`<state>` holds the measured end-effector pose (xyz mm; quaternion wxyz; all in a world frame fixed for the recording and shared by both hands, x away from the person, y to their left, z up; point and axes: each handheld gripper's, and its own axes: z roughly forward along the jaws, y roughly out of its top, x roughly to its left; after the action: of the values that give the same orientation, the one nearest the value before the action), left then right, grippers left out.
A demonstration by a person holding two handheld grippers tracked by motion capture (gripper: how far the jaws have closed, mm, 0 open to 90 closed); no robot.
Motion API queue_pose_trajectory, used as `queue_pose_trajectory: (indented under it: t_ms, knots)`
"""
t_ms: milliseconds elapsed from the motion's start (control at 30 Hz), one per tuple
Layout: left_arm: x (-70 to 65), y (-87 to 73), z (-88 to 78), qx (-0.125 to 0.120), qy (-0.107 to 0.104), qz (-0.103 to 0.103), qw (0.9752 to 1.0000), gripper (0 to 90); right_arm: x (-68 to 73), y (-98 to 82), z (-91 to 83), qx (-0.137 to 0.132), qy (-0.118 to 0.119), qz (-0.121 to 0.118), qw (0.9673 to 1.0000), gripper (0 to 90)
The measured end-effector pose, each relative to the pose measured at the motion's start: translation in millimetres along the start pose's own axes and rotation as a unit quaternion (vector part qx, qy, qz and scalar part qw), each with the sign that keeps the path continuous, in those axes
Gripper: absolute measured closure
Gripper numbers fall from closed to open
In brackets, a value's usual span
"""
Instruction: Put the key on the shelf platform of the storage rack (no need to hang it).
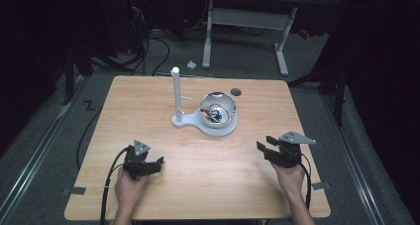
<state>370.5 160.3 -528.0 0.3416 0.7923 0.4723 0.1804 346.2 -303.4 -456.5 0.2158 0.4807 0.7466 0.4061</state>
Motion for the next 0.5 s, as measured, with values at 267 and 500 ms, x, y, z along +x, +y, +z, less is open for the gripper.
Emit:
queue_pose_trajectory:
  t_ms: [267,500]
  knots:
    - [0.0,0.0,0.0,0.000,0.000,0.000,1.0000,21.9,2.0,-9.0,10.4,0.015,0.000,0.000,0.9999,50.4]
    - [0.1,0.0,0.0,0.000,0.001,0.000,1.0000,21.8,4.5,-16.3,22.5,0.028,-0.005,0.003,0.9996,49.4]
